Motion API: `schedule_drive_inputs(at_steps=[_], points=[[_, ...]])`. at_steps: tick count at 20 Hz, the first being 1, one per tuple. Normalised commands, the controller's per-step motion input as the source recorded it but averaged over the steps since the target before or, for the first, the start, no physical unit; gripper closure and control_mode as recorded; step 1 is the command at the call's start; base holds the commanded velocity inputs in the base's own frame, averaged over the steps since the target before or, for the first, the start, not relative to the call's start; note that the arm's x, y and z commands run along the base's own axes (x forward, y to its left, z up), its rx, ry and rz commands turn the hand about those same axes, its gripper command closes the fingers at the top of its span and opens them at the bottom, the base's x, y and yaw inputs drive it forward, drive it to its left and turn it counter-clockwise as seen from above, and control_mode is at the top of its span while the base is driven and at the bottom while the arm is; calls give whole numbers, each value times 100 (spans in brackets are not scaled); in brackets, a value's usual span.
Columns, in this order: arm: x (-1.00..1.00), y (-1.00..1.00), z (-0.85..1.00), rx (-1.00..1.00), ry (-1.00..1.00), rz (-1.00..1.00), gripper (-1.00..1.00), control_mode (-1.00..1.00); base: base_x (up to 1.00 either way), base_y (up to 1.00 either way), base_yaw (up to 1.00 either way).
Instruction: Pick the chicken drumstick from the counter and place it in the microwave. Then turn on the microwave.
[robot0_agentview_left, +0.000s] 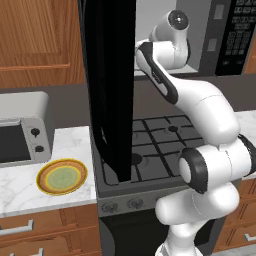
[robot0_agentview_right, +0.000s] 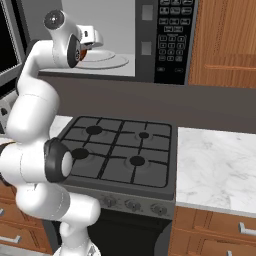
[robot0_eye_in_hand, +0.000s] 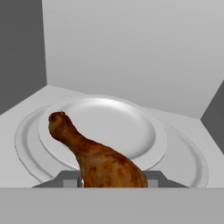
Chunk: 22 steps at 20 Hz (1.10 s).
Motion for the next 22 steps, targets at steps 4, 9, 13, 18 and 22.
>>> schedule_drive_inputs(at_steps=[4,9,13,18,22], points=[[10,7,0,0,0,0,100,-100,0,0,0],[12,7,0,0,0,0,100,-100,0,0,0],[12,5,0,0,0,0,100,-100,0,0,0],[10,3,0,0,0,0,100,-100,0,0,0],[10,3,0,0,0,0,100,-100,0,0,0]])
